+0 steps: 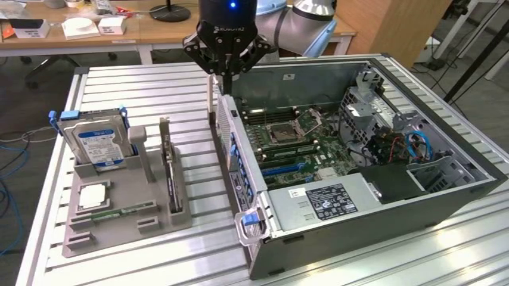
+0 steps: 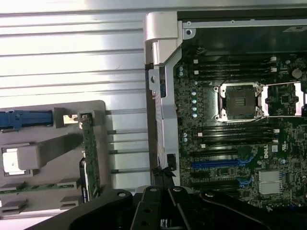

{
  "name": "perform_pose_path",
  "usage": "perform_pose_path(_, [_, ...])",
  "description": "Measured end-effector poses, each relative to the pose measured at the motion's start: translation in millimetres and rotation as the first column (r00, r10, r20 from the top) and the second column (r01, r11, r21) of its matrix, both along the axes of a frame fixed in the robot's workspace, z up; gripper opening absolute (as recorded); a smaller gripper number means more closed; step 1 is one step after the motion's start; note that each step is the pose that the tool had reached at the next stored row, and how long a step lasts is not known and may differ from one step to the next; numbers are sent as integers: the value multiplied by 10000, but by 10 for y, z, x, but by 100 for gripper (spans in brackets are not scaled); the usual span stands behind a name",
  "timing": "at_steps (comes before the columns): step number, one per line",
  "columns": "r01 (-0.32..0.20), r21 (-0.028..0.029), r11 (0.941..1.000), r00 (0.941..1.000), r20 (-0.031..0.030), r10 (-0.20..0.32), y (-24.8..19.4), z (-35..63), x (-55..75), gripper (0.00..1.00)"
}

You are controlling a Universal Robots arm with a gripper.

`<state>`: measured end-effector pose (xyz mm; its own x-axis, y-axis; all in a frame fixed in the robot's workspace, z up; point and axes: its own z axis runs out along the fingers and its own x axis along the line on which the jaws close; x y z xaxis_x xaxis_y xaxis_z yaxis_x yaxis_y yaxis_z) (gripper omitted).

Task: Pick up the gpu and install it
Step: 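Reach for the gpu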

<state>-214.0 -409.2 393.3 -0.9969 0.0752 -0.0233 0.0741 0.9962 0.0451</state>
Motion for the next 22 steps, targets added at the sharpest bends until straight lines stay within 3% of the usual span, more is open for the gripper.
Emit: perform_pose_path(22, [0, 0, 10000, 10000, 0, 0, -137, 0, -200, 11])
